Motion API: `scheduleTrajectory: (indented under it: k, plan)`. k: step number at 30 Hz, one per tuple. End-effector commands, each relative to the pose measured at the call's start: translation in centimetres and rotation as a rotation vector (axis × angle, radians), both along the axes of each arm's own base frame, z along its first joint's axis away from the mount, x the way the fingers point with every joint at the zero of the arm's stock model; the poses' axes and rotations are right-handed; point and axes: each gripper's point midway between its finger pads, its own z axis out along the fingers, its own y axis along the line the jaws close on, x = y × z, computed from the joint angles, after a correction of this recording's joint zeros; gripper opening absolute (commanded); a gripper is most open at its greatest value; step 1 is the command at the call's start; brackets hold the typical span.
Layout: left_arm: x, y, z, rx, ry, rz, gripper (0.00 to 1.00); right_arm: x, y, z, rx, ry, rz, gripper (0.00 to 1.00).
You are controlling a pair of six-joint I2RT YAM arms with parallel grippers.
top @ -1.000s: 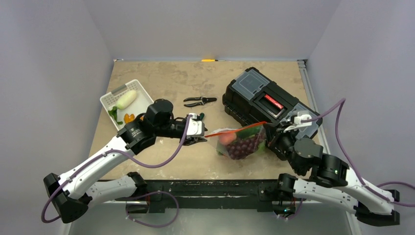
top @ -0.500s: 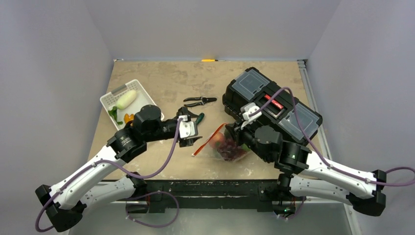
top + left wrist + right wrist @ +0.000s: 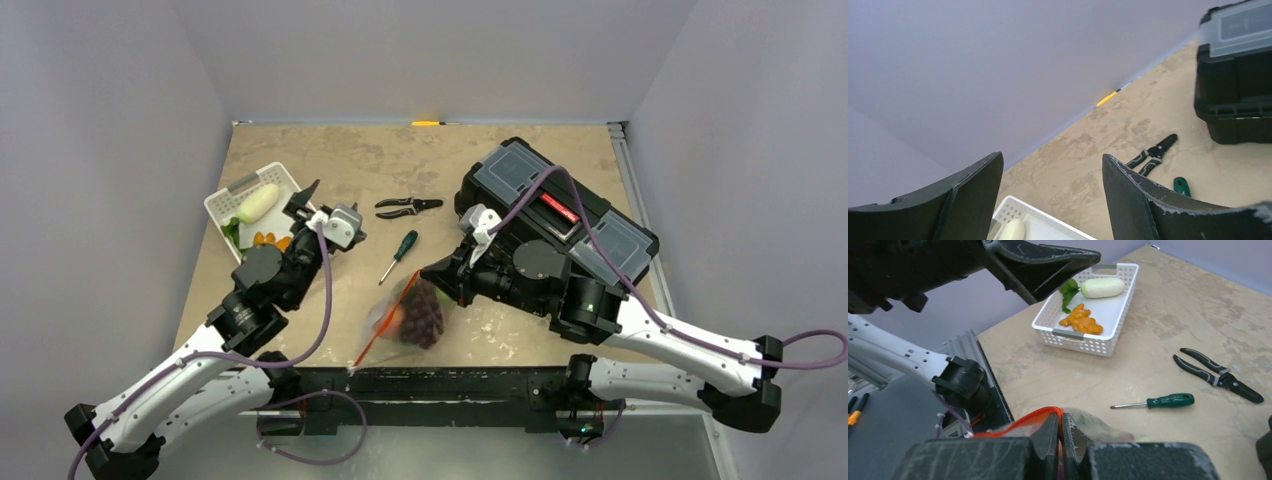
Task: Place the food in the zip-top bag and seal the zipper
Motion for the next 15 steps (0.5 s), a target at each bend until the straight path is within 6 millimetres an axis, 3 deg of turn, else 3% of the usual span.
scheduleTrajectory:
  k: [1,5,8,11,15]
  plan:
    - [0.0,3.6,2.9,-0.115,-0.109,0.165,0.72,-2.0,-0.4,8.3,0.224,-0.065,0.089,0.0]
    - [-0.2,3.7,3.1,-0.12,-0.117,0.165,0.72,-2.5,-1.4,9.5,0.259,-0.062,0.087,0.0]
    - [-0.1,3.7,3.0,-0.114,-0.113,0.165,0.72,-2.6,-1.3,9.0,0.26,-0.03,0.085,0.0]
    - [-0.2,3.8,3.0,-0.118,-0.116,0.168,0.72,-0.9,-0.9,7.0,0.228,0.021,-0.006,0.0]
    - [-0.1,3.7,3.0,-0.119,-0.118,0.165,0.72,2.7,1.0,1.6,0.074,0.098,-0.138,0.0]
